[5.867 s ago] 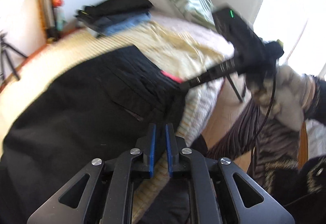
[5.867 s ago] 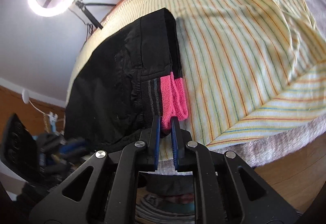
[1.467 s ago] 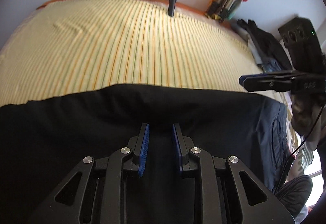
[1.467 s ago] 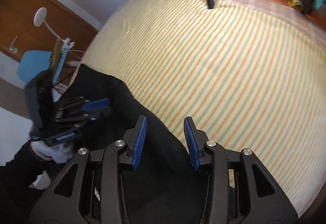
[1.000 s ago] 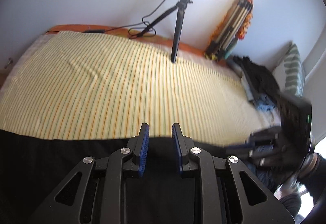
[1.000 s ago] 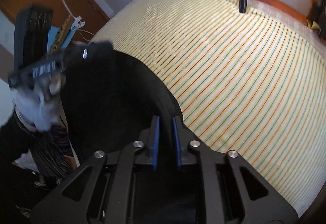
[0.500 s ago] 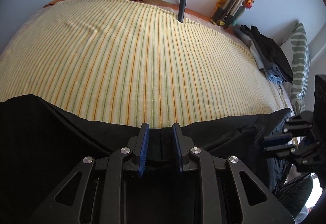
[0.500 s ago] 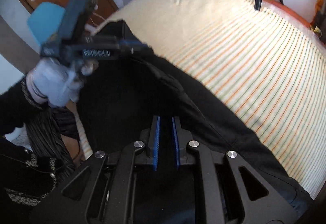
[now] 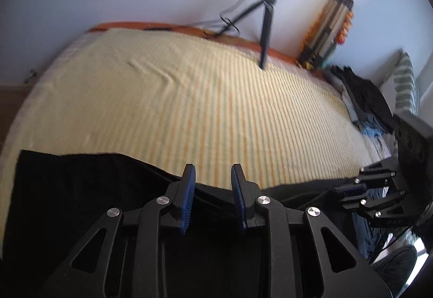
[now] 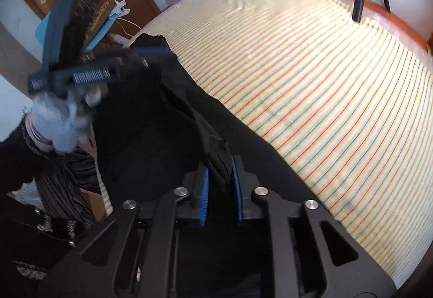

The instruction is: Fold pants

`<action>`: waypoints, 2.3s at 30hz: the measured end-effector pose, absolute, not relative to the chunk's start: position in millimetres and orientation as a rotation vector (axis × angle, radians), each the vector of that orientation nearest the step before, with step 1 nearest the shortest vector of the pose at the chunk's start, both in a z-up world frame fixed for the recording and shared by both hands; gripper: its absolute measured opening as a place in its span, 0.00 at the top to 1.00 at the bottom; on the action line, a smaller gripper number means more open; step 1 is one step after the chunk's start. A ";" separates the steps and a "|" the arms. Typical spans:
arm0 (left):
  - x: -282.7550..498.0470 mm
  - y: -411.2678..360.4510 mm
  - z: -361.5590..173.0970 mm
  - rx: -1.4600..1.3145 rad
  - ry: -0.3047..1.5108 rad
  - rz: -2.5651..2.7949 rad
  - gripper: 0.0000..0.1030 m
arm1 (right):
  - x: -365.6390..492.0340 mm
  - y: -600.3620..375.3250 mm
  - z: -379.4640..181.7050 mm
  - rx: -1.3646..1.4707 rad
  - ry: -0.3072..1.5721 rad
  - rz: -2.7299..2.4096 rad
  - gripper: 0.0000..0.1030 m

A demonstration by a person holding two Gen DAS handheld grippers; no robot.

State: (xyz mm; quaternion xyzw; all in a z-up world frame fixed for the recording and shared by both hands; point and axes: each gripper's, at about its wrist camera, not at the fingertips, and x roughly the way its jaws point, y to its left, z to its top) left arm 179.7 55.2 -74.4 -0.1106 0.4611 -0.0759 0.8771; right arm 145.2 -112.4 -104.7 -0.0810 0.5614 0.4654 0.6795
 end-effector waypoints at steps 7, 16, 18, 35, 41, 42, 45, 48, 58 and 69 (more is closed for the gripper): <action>173.1 129.7 -59.9 -0.369 0.904 0.015 0.74 | 189.0 -103.1 -98.1 -0.339 1.165 0.897 0.89; 164.3 107.3 -72.6 -0.325 0.953 -0.048 0.74 | 207.2 -94.1 -115.2 -0.429 1.188 0.762 0.68; 162.7 99.0 -80.2 -0.322 0.982 -0.067 0.74 | 202.4 -102.4 -100.7 -0.389 1.146 0.730 0.68; 67.9 163.0 -89.8 -0.600 0.908 0.082 0.60 | 59.7 -120.5 -61.0 -0.164 1.099 0.819 0.60; 3.6 214.8 -88.0 -0.591 0.826 0.306 0.60 | 52.5 -116.4 -74.1 -0.182 1.119 0.873 0.60; 5.0 221.9 -91.5 -0.569 0.843 0.327 0.60 | 53.0 -116.4 -78.8 -0.192 1.128 0.869 0.60; 14.4 245.3 -106.5 -0.588 0.877 0.348 0.60 | 58.9 -119.6 -90.9 -0.192 1.162 0.835 0.60; 9.3 265.1 -107.4 -0.651 0.870 0.378 0.60 | 61.1 -121.0 -87.9 -0.185 1.161 0.816 0.60; -34.0 261.8 -107.5 -0.959 0.836 0.283 0.60 | 45.1 -123.2 -69.2 -0.164 1.115 0.874 0.59; 3.3 231.3 -117.1 -0.993 0.803 0.298 0.56 | 42.6 -128.1 -56.6 -0.130 1.081 0.871 0.59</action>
